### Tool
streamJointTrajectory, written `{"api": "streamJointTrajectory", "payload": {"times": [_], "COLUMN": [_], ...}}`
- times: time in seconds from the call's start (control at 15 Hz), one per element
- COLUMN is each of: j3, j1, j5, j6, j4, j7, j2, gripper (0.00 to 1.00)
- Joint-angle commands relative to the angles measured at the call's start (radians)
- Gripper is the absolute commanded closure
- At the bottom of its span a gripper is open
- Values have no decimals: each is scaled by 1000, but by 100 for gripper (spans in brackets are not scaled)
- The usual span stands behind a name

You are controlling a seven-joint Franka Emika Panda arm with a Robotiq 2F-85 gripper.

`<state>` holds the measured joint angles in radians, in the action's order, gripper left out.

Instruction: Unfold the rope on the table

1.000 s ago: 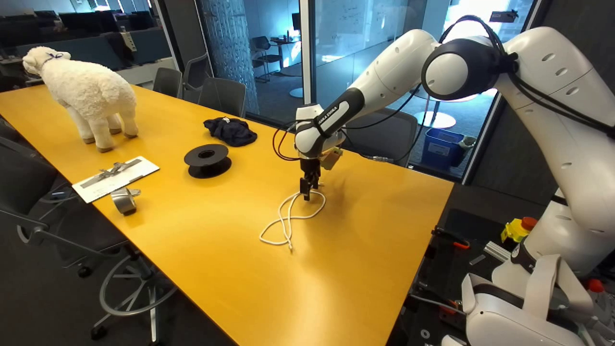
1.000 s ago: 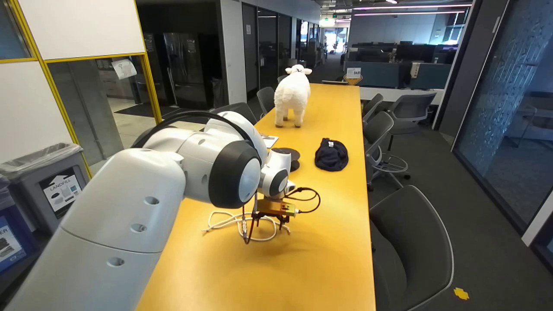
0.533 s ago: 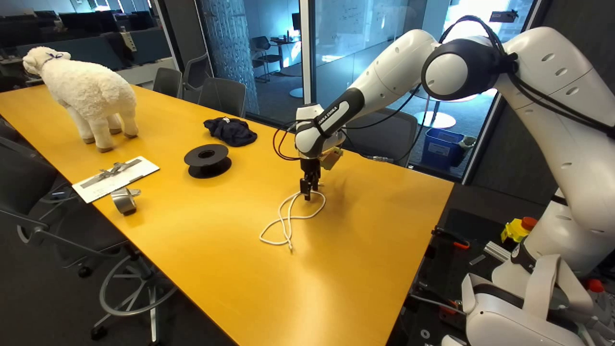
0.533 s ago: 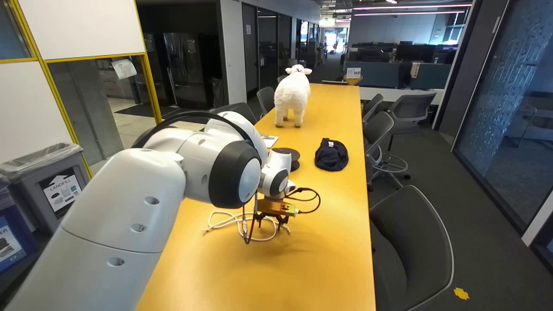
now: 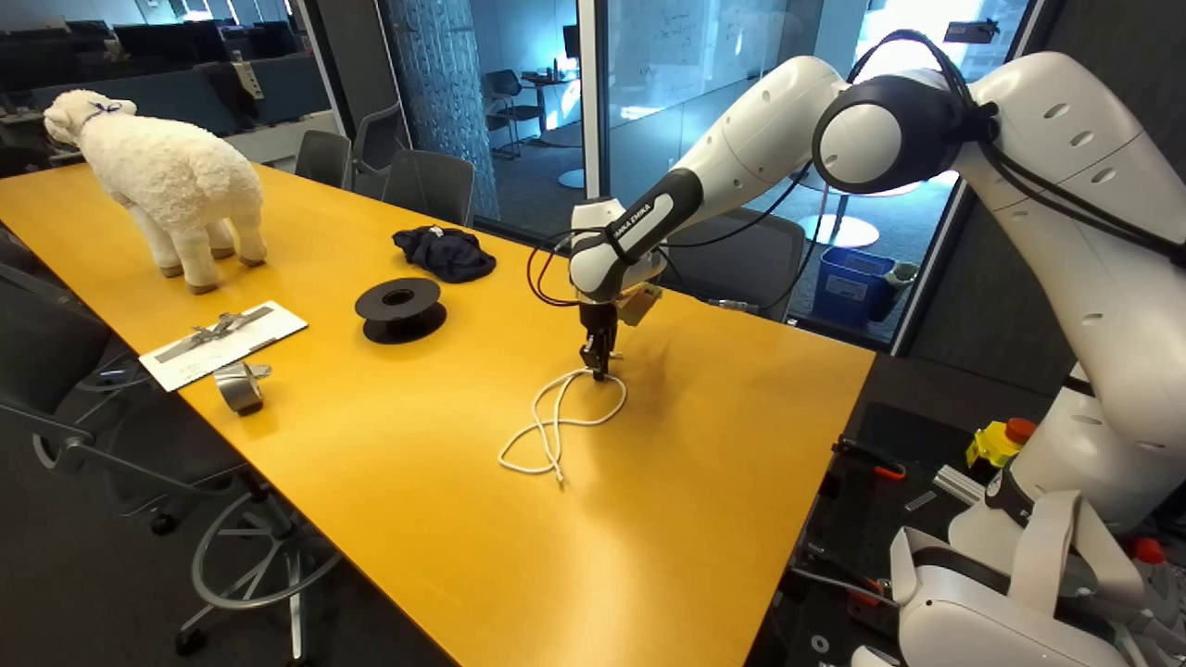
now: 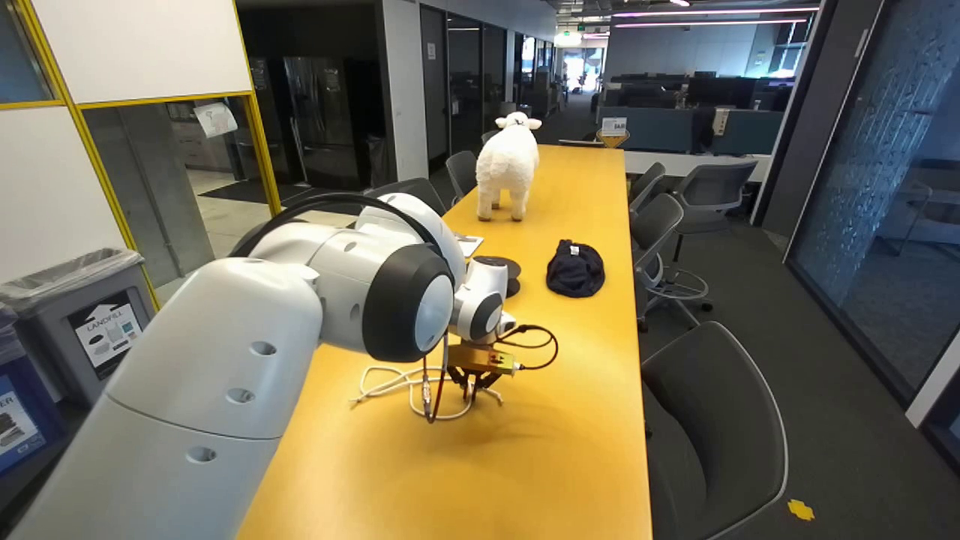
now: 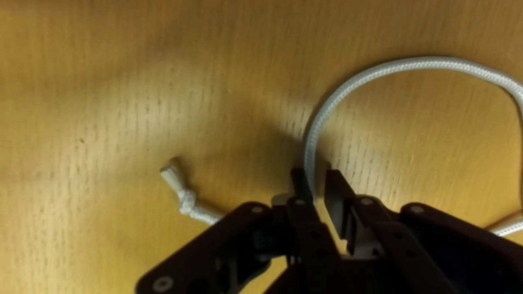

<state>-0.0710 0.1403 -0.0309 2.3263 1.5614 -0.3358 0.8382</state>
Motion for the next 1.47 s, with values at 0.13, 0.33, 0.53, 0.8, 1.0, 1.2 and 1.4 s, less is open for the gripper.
{"api": "streamJointTrajectory", "payload": {"times": [0.13, 0.33, 0.53, 0.8, 1.0, 1.2, 1.4], "j3": [8, -1, 0, 33, 66, 96, 122], "j1": [-6, -3, -4, -14, -18, -25, -35], "j5": [1, -3, -6, -1, -4, -7, -10], "j6": [-10, 0, 15, 55, 122, 194, 289], "j4": [-17, 19, 89, 245, 400, 555, 718], "j7": [26, 19, 29, 102, 185, 268, 354], "j2": [-1, -47, -116, -249, -363, -472, -573], "gripper": [100, 98, 98, 99, 99, 99, 99]}}
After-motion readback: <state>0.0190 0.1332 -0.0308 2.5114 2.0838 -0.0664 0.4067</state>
